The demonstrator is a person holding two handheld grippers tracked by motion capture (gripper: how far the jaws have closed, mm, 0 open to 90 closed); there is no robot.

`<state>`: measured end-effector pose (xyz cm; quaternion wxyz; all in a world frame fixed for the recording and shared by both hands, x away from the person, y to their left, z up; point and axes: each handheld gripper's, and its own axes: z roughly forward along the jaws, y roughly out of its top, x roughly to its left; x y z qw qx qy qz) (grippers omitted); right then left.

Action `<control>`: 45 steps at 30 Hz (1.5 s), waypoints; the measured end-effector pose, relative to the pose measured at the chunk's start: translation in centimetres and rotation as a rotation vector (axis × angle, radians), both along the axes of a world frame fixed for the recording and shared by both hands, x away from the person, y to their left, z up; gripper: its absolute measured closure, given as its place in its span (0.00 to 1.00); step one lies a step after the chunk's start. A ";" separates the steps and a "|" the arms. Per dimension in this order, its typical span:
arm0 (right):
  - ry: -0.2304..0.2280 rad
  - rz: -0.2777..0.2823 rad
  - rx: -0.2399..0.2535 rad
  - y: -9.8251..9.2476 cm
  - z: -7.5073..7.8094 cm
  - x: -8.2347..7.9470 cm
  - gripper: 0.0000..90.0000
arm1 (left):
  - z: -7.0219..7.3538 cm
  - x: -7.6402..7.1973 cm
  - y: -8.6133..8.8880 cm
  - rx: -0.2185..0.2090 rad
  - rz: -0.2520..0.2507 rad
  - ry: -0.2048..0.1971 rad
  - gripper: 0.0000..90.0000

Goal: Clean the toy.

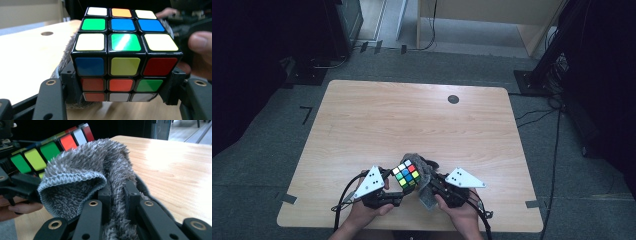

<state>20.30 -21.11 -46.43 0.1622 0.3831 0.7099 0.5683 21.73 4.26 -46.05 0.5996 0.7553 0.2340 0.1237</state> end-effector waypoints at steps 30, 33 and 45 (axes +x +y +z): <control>0.001 0.115 0.044 2.9 -1.7 -0.6 0.89 | 0.0 0.4 0.5 -0.083 0.051 0.070 0.38; -0.008 0.056 0.067 1.6 -1.4 -0.2 0.89 | 0.0 0.4 0.5 -0.084 0.047 0.071 0.38; -0.018 0.123 0.035 3.1 -1.9 -0.6 0.89 | -0.1 0.5 0.5 -0.094 0.045 0.086 0.38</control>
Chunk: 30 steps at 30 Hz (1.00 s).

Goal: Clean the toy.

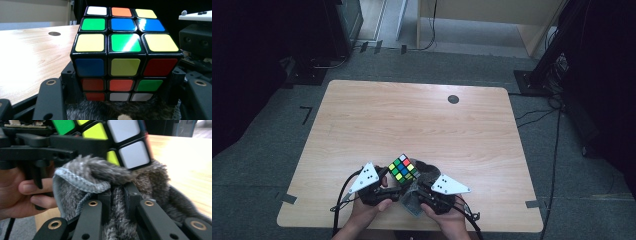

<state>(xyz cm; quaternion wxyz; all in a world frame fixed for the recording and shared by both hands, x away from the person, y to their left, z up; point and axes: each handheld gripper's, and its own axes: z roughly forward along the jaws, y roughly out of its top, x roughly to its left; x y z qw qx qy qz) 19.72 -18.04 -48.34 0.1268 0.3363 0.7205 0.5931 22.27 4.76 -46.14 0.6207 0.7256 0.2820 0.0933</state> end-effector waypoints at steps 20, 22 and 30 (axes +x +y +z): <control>-0.045 -0.070 0.012 -1.2 0.0 0.4 0.88 | 0.0 -0.1 -0.2 -0.004 -0.009 0.011 0.38; -0.038 -0.028 0.001 -0.3 -0.2 0.1 0.88 | 0.0 0.0 -0.1 -0.004 -0.006 0.011 0.38; -0.047 -0.050 0.003 -0.9 0.0 0.4 0.87 | 0.0 -0.1 0.0 0.002 -0.008 0.008 0.38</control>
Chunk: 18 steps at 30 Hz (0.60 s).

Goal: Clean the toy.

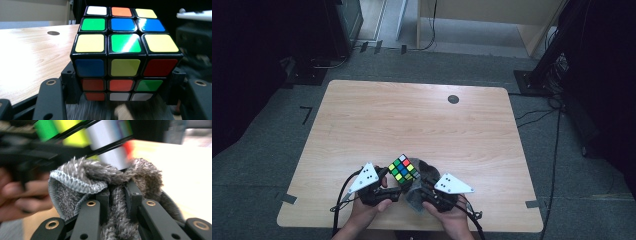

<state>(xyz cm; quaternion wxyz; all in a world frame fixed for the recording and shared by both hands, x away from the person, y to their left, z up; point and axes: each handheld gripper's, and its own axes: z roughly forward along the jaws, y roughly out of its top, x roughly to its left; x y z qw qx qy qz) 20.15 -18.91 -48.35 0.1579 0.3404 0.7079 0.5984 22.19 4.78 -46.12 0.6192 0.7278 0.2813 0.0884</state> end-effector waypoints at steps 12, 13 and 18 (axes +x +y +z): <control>-0.008 0.043 -0.038 1.3 -0.4 -0.5 0.85 | 0.0 0.0 0.0 0.002 0.001 0.002 0.38; -0.008 0.029 -0.033 0.9 -0.3 -0.4 0.85 | 0.0 0.0 0.0 0.002 0.000 0.002 0.38; -0.011 -0.068 0.006 -1.1 0.2 0.3 0.85 | -0.1 0.0 -0.2 0.001 -0.005 0.004 0.38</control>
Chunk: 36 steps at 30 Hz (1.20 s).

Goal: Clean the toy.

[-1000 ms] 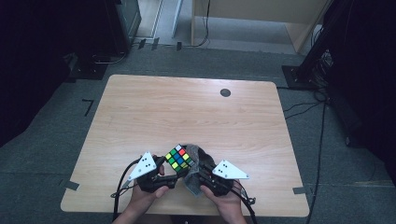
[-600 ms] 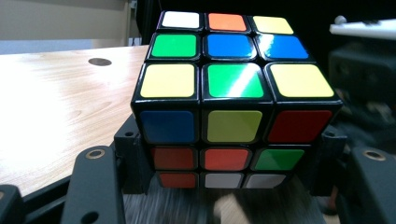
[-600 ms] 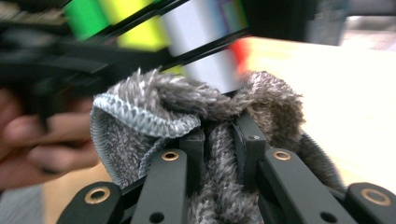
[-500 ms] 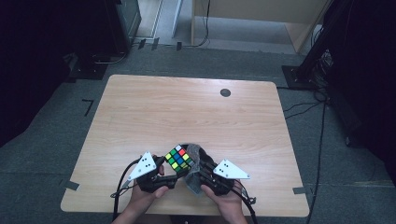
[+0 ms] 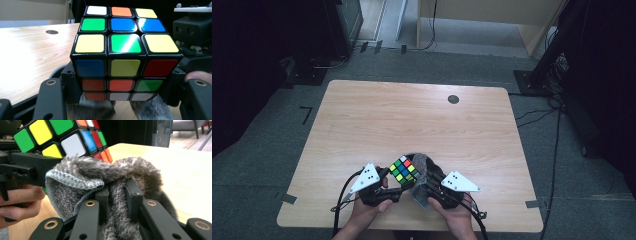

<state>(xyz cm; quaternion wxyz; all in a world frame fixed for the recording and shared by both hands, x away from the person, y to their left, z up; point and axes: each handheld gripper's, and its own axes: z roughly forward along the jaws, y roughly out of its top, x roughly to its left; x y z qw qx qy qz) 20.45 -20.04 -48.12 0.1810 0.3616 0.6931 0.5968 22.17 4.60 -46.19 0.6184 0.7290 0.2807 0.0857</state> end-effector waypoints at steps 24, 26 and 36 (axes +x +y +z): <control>0.006 0.100 -0.038 2.2 -0.6 -0.7 0.83 | 0.0 0.1 0.2 -0.003 0.006 0.005 0.38; 0.010 0.054 -0.012 1.2 -0.4 -0.3 0.83 | 0.0 0.1 0.1 -0.001 0.005 0.006 0.38; 0.010 0.095 -0.039 2.2 -0.9 -0.7 0.83 | -0.2 0.1 0.1 0.001 0.004 0.010 0.38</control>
